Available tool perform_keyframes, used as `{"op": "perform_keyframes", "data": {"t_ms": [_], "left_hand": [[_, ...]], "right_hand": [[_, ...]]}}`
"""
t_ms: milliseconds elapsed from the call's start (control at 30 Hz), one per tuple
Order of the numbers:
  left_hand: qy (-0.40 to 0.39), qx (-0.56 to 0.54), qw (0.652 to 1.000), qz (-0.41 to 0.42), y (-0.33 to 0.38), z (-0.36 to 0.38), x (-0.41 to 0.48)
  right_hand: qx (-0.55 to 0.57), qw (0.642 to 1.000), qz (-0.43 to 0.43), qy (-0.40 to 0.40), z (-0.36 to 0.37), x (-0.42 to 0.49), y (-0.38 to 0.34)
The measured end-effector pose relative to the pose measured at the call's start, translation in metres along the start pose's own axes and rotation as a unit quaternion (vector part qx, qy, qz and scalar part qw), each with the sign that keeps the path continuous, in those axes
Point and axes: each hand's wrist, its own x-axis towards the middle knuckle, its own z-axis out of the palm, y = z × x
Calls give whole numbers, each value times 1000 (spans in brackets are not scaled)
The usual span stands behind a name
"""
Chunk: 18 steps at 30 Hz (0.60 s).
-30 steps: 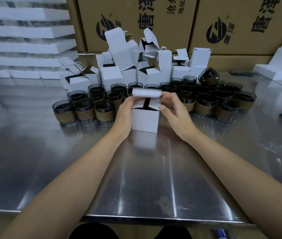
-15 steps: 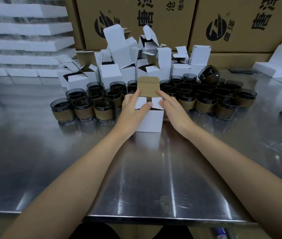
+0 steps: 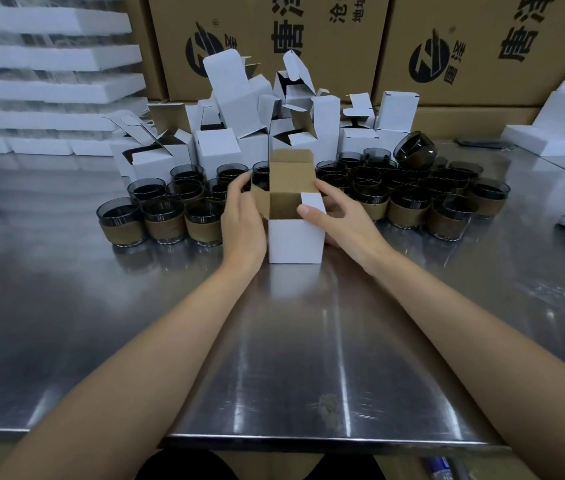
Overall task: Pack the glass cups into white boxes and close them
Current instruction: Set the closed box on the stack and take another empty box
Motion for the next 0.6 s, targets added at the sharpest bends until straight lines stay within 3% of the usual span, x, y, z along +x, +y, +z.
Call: {"op": "perform_keyframes", "data": {"t_ms": [200,367,600], "left_hand": [[-43,53,998,-1,-8,1,2],[-90,93,992,3,-8,2,1],[-119,125,985,25,-9,3,-2]], "right_hand": [[-40,993,-33,110,-1,-3,2],[-86,988,-59,112,4,-6,-6],[-74,978,-49,189,0,-2,-7]]}}
